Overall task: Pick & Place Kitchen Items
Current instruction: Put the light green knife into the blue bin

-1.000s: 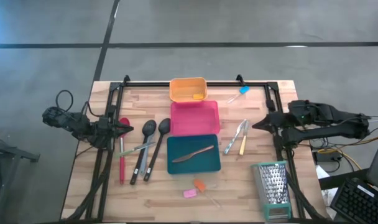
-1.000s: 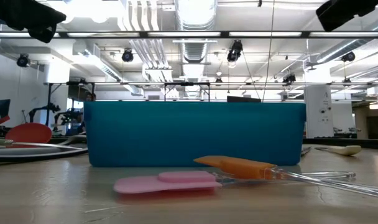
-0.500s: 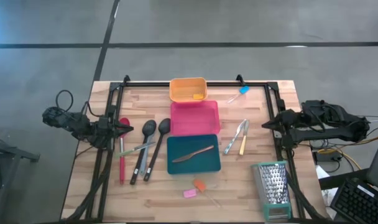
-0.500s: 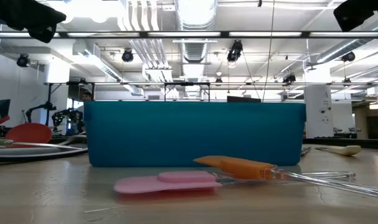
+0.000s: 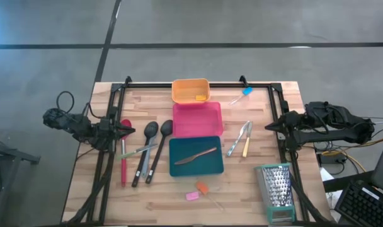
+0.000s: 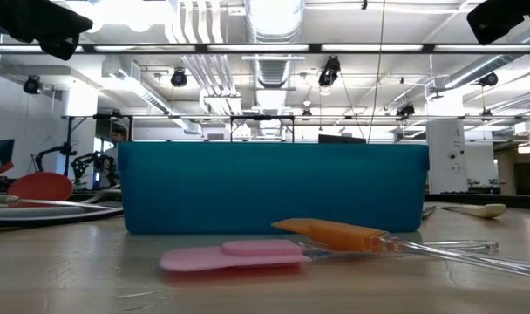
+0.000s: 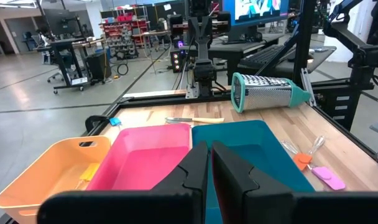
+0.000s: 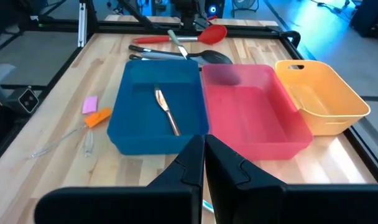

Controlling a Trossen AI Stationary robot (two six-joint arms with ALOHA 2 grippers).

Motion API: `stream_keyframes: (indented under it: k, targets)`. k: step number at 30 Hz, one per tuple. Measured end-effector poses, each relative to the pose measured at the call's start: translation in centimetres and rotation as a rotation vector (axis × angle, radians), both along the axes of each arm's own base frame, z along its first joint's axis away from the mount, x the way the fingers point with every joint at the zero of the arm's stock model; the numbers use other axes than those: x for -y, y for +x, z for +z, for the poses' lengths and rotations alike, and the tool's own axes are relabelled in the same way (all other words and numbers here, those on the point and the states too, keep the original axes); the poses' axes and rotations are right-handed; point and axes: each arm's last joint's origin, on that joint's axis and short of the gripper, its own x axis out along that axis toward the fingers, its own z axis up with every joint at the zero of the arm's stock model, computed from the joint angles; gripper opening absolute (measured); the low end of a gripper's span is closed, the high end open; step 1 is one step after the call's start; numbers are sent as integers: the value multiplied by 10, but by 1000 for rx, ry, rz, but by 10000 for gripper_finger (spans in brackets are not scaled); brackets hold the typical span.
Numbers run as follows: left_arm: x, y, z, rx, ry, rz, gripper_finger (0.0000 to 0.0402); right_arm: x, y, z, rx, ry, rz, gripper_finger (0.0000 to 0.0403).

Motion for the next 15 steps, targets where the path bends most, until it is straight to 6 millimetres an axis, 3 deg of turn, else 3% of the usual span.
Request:
stream_keyframes:
  k: [15]
  targets:
    - [0,0,2,23,-3,11,26,0,0,0,0,4,-3,9]
